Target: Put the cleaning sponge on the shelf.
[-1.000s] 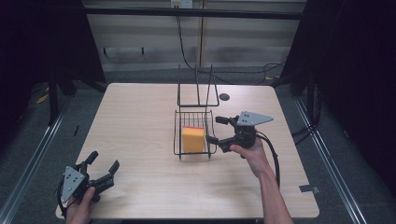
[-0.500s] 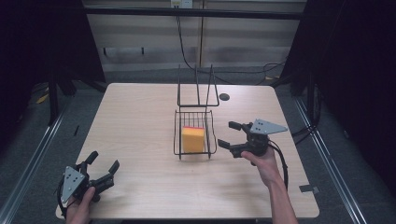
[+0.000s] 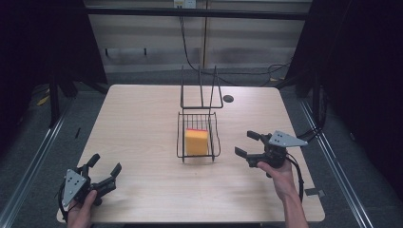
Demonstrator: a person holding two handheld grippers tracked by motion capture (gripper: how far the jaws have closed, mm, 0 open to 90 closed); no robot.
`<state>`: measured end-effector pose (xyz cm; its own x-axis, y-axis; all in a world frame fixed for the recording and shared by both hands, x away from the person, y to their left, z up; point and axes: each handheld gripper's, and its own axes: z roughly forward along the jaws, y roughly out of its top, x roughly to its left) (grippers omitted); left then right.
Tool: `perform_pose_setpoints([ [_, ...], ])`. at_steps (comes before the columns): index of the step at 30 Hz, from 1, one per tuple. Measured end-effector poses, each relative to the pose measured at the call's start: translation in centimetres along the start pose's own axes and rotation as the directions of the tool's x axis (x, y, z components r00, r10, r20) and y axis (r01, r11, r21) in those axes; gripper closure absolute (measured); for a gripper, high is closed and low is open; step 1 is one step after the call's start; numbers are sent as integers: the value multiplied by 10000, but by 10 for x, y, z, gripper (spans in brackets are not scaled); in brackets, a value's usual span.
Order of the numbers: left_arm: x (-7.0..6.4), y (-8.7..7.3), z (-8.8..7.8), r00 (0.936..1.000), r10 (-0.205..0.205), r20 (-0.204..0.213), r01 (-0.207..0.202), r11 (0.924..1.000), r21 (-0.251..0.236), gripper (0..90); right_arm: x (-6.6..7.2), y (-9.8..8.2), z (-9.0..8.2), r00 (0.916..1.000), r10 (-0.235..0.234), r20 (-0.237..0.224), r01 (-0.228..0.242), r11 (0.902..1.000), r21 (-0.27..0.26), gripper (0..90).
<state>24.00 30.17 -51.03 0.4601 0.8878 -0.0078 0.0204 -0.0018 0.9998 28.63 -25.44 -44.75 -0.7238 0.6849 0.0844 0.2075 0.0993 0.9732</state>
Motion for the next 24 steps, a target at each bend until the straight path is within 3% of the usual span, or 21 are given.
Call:
perform_pose_setpoints([
  [8,0,0,0,10000,-27,1,27,10000,-16,154,-2,-10,-20,9972,10,742,-15,10000,61,149],
  [10,0,0,0,10000,-34,-17,34,10000,-14,155,-4,-11,-31,9942,202,1052,-201,9998,-20,140],
  [13,0,0,0,10000,-36,-20,36,10000,-19,155,-4,-13,-37,9929,256,1166,-252,9997,-50,138],
  [16,0,0,0,10000,-37,-30,37,10000,-18,155,-6,-18,-49,9863,308,1621,-305,9995,-44,138],
  [24,0,0,0,10000,-37,-31,37,10000,-18,155,-7,-26,-66,9727,399,2286,-398,9992,-51,136],
])
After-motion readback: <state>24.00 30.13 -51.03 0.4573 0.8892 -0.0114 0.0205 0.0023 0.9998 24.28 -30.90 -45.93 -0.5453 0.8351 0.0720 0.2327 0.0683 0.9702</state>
